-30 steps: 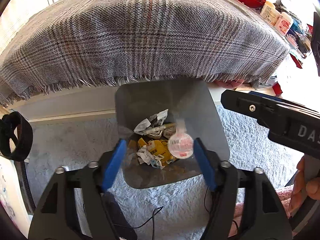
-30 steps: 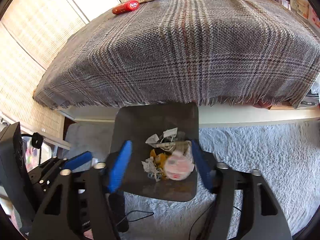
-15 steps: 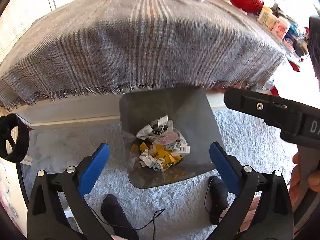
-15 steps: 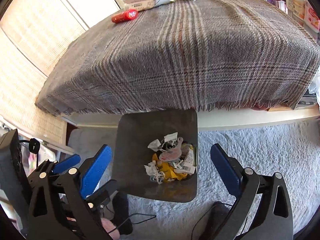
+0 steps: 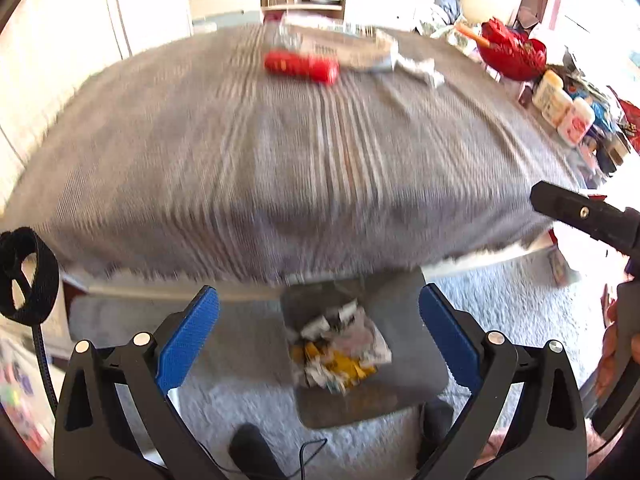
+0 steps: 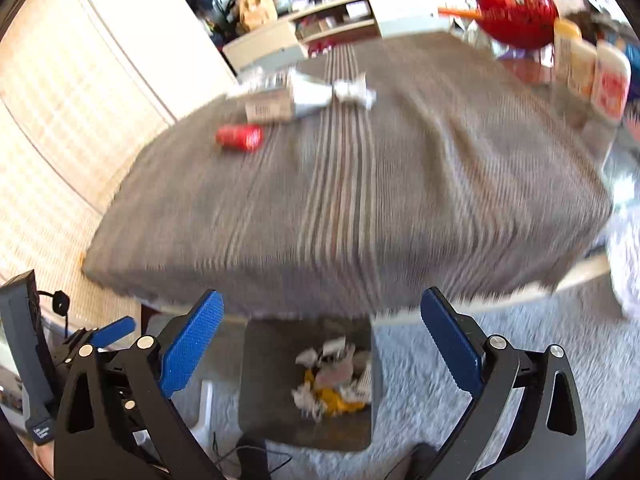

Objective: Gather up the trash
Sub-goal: 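Move both tools back over the table toward the remaining trash, then grasp the red tube with the left tool while the right tool grasps the crumpled white tissue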

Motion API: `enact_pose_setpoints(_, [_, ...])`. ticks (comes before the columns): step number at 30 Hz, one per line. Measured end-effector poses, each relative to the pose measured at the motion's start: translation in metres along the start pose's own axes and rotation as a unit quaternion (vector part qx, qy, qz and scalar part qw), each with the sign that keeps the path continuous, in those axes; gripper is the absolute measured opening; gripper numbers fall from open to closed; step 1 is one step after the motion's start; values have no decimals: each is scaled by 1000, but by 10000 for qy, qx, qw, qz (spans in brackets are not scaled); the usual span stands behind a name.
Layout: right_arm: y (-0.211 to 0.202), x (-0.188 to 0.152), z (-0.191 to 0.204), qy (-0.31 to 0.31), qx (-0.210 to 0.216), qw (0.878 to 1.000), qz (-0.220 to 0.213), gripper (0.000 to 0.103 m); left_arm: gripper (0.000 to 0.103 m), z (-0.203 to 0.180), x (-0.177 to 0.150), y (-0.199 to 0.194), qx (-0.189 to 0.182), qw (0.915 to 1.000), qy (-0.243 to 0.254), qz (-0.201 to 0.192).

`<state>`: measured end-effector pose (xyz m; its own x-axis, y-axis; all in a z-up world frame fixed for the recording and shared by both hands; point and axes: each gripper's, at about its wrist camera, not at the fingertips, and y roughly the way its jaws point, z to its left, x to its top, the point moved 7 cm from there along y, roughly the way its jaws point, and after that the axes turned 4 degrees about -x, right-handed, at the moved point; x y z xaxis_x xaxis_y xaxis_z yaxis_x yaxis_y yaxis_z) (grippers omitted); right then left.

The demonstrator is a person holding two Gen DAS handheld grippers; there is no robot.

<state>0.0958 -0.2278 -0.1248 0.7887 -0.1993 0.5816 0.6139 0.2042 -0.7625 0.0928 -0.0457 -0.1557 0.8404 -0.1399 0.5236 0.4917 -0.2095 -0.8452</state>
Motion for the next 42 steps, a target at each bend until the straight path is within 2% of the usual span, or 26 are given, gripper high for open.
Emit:
enact_pose_setpoints(5, [5,47,-6,-128,-202,9995,-194,99,95,14,52,-2,148,9996,61,-232])
enact_pose_setpoints(12, [40,101,-20,-303,-483,9981,-226,99,95,37,116,18,402,9983,-37,-414])
enact_pose_setpoints(18, [72,132,-24,-572,-446,9970,-259,99,95,41,159,49,549,9975,3,-454])
enact_pose_setpoints(23, [96,149,-26,-764,-437,9958,-243,93,91,37,190,77,535,9975,-35,-461])
enact_pose_setpoints(29, [120,163,-19,-974,-351,9944,-192,81,88,42,217,108,640,9969,-259,-386])
enact_pose_setpoints(33, [135,167,-15,-1076,-388,9934,-104,79,88,46,225,121,655,9965,-380,-339])
enact_pose_setpoints(37, [149,166,-16,-1110,-321,9933,8,73,88,50,228,140,692,9965,-427,-175])
enact_pose_setpoints(40, [158,163,-17,-1103,-283,9935,74,65,88,49,226,152,727,9965,-393,-76])
enact_pose_setpoints(42, [162,162,-18,-1104,-297,9934,87,53,88,48,224,157,703,9968,-368,-48])
